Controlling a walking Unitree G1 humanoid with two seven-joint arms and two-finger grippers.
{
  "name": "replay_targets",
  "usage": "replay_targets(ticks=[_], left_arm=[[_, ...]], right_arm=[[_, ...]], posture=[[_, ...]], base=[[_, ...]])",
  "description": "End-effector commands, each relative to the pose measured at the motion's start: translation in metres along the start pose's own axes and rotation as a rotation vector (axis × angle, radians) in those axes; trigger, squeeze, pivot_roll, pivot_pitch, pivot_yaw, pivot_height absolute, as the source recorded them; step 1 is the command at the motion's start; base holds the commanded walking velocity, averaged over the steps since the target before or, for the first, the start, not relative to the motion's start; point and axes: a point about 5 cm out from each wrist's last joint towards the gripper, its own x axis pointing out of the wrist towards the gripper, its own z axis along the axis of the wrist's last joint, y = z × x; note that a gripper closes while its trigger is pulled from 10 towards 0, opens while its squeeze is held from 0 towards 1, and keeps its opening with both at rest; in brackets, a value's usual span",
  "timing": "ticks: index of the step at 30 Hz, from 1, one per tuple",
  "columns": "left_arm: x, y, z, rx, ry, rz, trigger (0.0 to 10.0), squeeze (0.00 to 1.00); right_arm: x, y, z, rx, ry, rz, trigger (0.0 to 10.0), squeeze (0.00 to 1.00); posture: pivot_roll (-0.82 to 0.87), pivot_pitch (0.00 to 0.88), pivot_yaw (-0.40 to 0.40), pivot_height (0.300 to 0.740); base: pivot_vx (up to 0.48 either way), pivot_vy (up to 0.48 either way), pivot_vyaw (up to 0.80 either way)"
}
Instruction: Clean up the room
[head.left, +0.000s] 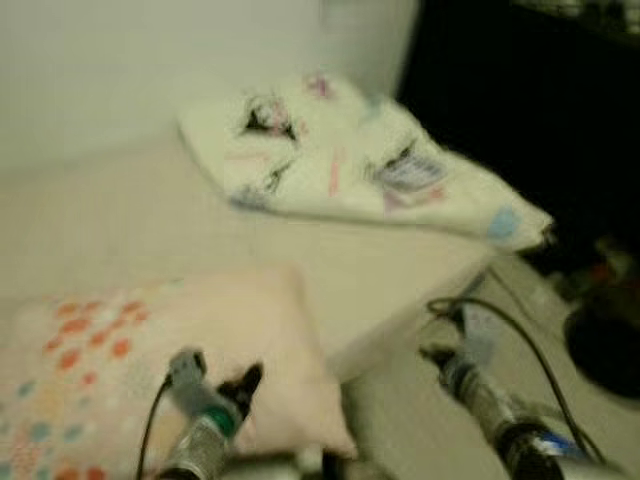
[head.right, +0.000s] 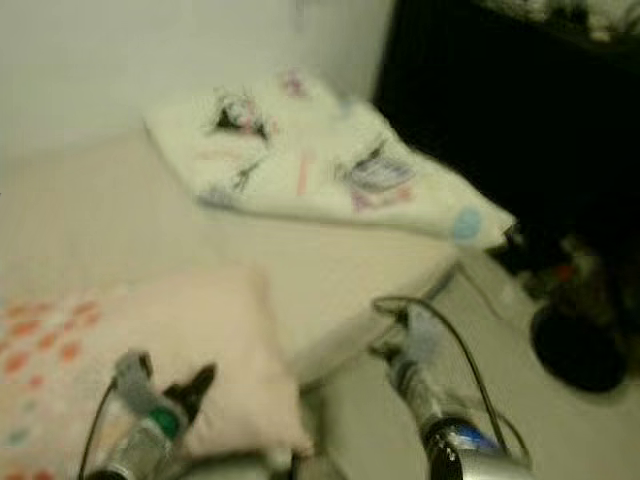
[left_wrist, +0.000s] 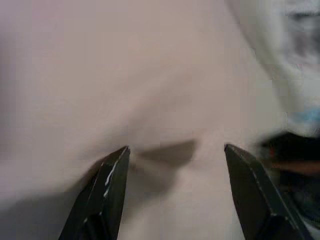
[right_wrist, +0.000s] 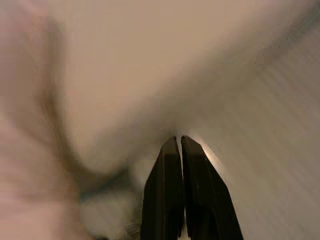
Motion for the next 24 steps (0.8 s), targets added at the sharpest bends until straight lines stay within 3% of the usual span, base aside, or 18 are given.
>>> replay_targets(ticks=[1,14,24], left_arm=[[-0.0040,0.0068,-0.0095,-0.010,0.031,0.047,10.0,0.00],[-0.0048,0.0086,-0.0098,0.030,0.017,0.085,10.0,0.00],[-0.0060,0.0091,-0.0163,0.053,0.052,0.097,10.0,0.00]], right_arm=[[-0.0025,-0.0039,-0.0097,-0.002,0.029,-0.011,10.0,0.00],[-0.0034,-0.0050,-0.0133,-0.044,0.047,-0.015,10.0,0.00],[-0.0037,-0.0073,-0.0115,-0.055,0.044,-0.022,10.0,0.00]], posture=[[-0.12,0.000,0.005,0.740],[-0.13,0.000,-0.002,0.740],[-0.14,0.000,-0.002,0.740]], base=[[0.000,0.000,0.00],[0.000,0.000,0.00],[0.000,-0.380,0.00]])
